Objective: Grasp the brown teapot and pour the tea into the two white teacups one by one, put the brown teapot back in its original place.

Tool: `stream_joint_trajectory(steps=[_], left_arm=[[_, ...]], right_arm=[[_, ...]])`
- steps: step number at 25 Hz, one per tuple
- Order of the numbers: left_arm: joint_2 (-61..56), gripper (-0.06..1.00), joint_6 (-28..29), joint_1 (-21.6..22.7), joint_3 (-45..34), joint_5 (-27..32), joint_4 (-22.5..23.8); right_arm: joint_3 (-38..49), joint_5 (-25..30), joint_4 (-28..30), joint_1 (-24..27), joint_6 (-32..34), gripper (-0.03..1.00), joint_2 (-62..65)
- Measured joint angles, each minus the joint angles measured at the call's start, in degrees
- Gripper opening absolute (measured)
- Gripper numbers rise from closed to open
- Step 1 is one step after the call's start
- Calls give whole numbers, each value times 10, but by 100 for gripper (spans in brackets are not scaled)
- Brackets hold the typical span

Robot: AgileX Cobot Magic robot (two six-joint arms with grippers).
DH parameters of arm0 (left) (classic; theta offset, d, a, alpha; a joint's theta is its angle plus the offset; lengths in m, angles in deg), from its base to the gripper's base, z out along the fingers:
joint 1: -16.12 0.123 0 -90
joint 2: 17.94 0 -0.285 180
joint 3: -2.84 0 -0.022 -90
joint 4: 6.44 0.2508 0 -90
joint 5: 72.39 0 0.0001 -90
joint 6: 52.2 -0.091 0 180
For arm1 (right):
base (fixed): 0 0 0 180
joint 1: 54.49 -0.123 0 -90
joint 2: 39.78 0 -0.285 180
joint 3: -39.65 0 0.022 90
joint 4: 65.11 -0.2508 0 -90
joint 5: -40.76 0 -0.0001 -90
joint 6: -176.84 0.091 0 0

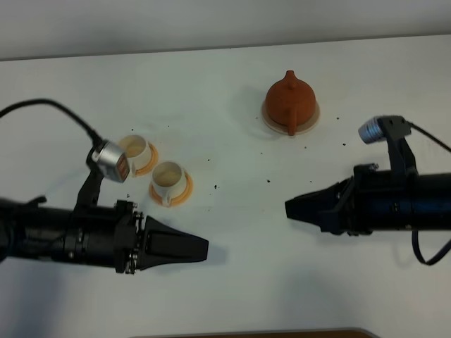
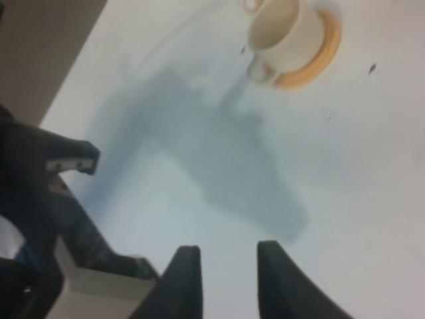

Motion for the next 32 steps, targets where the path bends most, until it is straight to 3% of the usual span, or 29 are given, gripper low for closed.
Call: stream_joint_trajectory(steps=[6, 11, 17, 21, 26, 32], left_arm=[[-63, 33, 170, 0, 105, 2, 144], [-180, 30, 335, 0, 174, 5, 297], [-335, 30, 554, 0, 187, -7, 556], [-418, 30, 668, 0, 185, -1, 697], [-509, 30, 726, 0, 155, 7, 787], [-610, 30, 733, 0, 100, 5, 817]], right_arm=[[-79, -31, 151, 0, 118, 24, -1], [-128, -37, 262, 0, 211, 24, -1], [-167, -37, 325, 0, 264, 24, -1], [-180, -37, 330, 0, 272, 24, -1], [-185, -36, 331, 0, 273, 24, -1], [-186, -34, 331, 0, 273, 24, -1]])
